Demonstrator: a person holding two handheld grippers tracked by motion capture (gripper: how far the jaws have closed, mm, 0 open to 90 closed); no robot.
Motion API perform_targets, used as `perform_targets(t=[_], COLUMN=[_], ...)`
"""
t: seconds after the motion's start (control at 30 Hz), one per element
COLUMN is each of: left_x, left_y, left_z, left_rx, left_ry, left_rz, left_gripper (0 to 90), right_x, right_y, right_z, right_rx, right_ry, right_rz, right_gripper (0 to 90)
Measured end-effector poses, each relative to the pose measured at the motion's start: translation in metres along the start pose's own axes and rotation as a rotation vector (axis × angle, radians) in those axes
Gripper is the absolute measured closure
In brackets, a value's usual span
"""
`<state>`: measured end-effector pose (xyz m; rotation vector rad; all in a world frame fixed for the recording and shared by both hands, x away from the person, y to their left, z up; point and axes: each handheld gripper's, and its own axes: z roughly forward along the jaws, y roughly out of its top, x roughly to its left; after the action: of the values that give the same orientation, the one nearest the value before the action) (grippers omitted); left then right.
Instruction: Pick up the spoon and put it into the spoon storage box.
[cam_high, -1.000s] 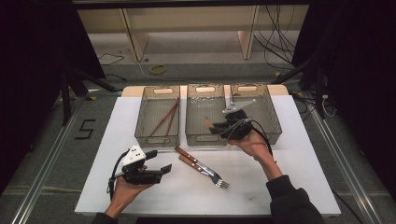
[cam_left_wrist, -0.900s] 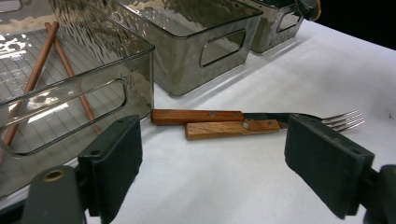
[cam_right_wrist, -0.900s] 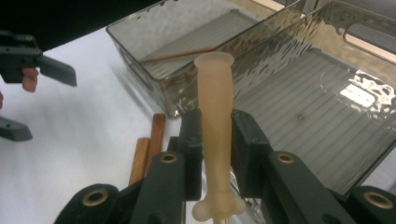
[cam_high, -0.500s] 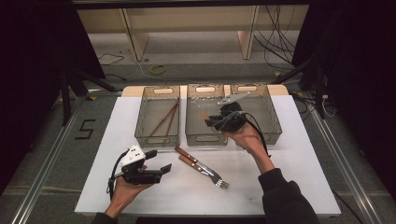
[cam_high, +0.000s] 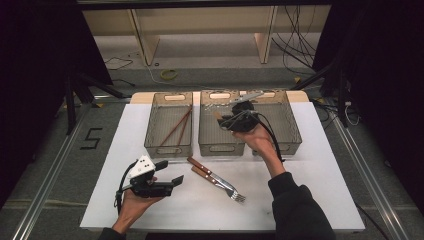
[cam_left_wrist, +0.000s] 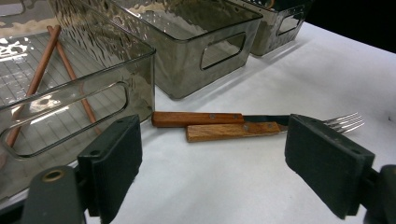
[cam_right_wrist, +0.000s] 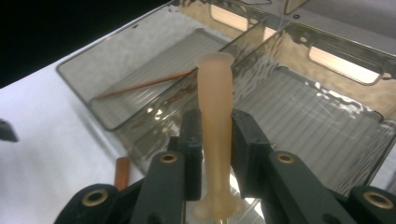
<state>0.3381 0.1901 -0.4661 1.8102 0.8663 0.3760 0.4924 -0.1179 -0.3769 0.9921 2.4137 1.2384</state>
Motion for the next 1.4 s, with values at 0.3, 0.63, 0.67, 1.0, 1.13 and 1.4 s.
perform_targets(t=[0.3, 0.63, 0.67, 1.0, 1.13, 1.4], left_x=[0.000, 0.000, 0.000, 0.000, 0.000, 0.000], left_y=[0.000, 0.000, 0.000, 0.000, 0.000, 0.000], left_z=[0.001, -0.001, -0.001, -0.001, -0.001, -0.001], left_rx=[0.000, -0.010, -0.011, -0.019, -0.016, -0.020], left_ry=[-0.001, 0.001, 0.001, 0.004, 0.003, 0.006], left_rz=[0.001, 0.003, 0.004, 0.000, 0.003, 0.000], left_gripper=[18.3, 18.2, 18.3, 18.2, 18.2, 18.2], right_x=[-0.011, -0.015, -0.016, -0.021, -0.024, -0.026], right_y=[0.003, 0.010, 0.011, 0.012, 0.010, 0.009], right_z=[0.012, 0.024, 0.025, 0.036, 0.040, 0.047], right_rx=[0.017, 0.022, 0.022, 0.036, 0.043, 0.062], right_ry=[-0.040, -0.067, -0.071, -0.101, -0.112, -0.124], right_rz=[0.034, 0.051, 0.053, 0.069, 0.088, 0.107], right_gripper=[75.9, 75.8, 75.8, 75.8, 75.7, 75.6])
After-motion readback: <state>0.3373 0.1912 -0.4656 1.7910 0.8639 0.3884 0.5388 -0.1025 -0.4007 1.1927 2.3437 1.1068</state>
